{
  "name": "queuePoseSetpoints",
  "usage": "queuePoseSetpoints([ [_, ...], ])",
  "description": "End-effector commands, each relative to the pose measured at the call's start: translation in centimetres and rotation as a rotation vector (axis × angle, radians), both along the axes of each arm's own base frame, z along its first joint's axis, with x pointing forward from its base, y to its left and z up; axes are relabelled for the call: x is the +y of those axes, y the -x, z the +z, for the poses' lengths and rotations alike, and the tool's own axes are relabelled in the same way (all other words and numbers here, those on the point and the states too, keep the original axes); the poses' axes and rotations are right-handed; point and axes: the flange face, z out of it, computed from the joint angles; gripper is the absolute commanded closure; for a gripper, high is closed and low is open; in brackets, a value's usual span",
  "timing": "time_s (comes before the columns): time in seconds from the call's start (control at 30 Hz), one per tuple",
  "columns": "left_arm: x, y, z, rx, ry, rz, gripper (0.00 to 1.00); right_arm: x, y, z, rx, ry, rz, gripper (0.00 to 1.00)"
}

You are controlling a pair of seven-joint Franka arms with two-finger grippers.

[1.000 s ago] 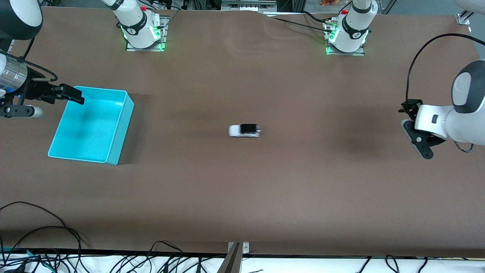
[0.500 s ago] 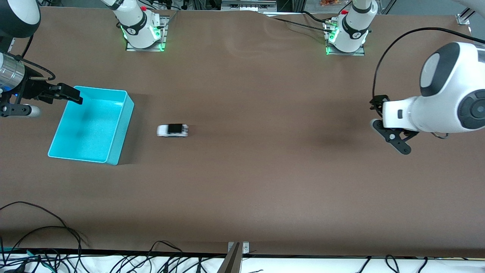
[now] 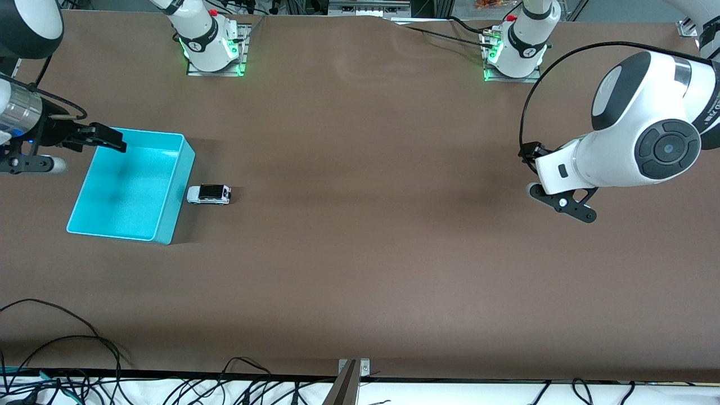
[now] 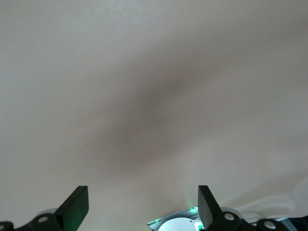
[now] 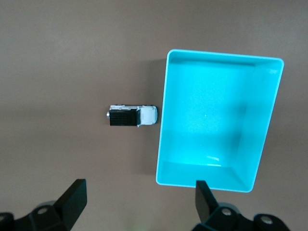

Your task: Wind and store white jeep toy

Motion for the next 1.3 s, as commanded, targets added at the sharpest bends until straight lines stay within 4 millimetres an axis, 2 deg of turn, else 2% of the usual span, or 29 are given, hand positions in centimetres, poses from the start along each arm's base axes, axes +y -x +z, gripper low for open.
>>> queuePoseSetpoints([
  [0.0, 0.5, 0.1, 0.7, -0.019, -0.035, 0.030, 0.00, 0.3, 0.0, -0.1, 0.016, -0.015, 0.029, 0.00],
  [0.2, 1.3, -0.1, 1.0, -0.025, -0.020, 0.050, 0.00, 0.7, -0.1, -0.2, 0.007, -0.032, 0.183, 0.00],
  [0.33, 1.3, 0.2, 2.7, -0.069, -0.025, 0.052, 0.00, 0.9, -0.7, -1.4, 0.017, -0.031, 0.323, 0.00],
  [0.43, 1.1, 0.5, 3.1, -0.085, -0.032, 0.050, 0.00, 1.1, -1.1, -2.0, 0.012, -0.047, 0.444, 0.00],
  [0.63, 2.0, 1.0, 4.7, -0.169, -0.068, 0.079, 0.00, 2.8, -2.0, -4.3, 0.015, -0.081, 0.685, 0.00],
  [0.8, 3.6, 1.2, 5.9, -0.259, -0.064, 0.107, 0.00, 3.4, -2.6, -7.1, 0.007, -0.117, 0.911, 0.00],
  [0.97, 5.6, 2.7, 6.6, -0.401, -0.045, 0.137, 0.00, 3.9, -1.9, -10.9, 0.007, -0.145, 1.056, 0.00],
  [1.13, 7.4, 4.3, 7.1, -0.403, 0.028, 0.215, 0.00, 5.4, -0.9, -14.6, -0.018, -0.155, 1.194, 0.00],
  [1.27, 7.8, 4.9, 7.3, -0.397, 0.026, 0.221, 0.00, 6.4, 0.0, -17.6, -0.048, -0.153, 1.282, 0.00],
])
